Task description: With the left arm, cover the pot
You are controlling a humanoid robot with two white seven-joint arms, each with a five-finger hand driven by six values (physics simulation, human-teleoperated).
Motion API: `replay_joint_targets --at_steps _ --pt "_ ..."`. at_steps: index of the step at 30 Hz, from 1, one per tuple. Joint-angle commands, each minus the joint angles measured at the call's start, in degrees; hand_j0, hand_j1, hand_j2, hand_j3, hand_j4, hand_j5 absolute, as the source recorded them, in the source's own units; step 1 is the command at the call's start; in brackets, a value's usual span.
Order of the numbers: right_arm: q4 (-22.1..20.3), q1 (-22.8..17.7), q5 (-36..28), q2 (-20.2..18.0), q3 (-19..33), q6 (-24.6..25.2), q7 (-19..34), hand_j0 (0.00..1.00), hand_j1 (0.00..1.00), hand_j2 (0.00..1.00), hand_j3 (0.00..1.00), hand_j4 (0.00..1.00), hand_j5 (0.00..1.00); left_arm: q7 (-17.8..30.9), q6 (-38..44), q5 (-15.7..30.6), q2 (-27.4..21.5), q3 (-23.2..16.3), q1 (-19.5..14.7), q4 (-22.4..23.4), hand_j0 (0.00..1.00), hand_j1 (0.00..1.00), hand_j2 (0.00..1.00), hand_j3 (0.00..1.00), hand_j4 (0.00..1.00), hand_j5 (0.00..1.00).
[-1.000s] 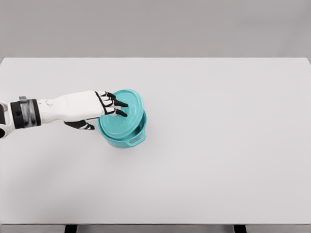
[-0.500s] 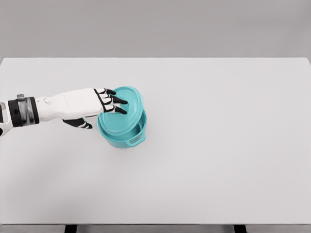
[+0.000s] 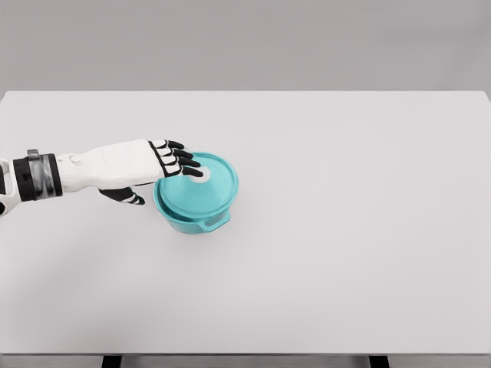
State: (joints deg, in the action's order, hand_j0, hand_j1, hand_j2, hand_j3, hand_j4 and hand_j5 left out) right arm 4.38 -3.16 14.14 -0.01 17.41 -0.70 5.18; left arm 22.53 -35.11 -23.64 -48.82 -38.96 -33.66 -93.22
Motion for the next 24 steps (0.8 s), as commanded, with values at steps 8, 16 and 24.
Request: replay_joint_targets --at_steps 8,16,24 --pt "0.0 0.0 0.0 0.0 0.0 0.0 0.0 1.0 1.0 1.0 1.0 1.0 1.0 0.0 0.1 1.1 -0.3 0.4 -0.1 -1.0 1.0 1.0 1.0 1.0 1.0 1.0" --pt "0.0 0.0 0.0 0.0 0.0 0.0 0.0 1.0 1.0 1.0 1.0 1.0 1.0 0.1 0.1 6.4 -7.7 10.9 0.7 -0.9 1.0 1.0 1.0 1.0 1.0 1.0" --pt "0.0 0.0 0.0 0.0 0.0 0.0 0.0 1.0 1.0 1.0 1.0 1.0 1.0 0.5 0.1 6.4 -8.5 11.4 1.8 3.3 1.0 1.0 1.0 1.0 1.0 1.0"
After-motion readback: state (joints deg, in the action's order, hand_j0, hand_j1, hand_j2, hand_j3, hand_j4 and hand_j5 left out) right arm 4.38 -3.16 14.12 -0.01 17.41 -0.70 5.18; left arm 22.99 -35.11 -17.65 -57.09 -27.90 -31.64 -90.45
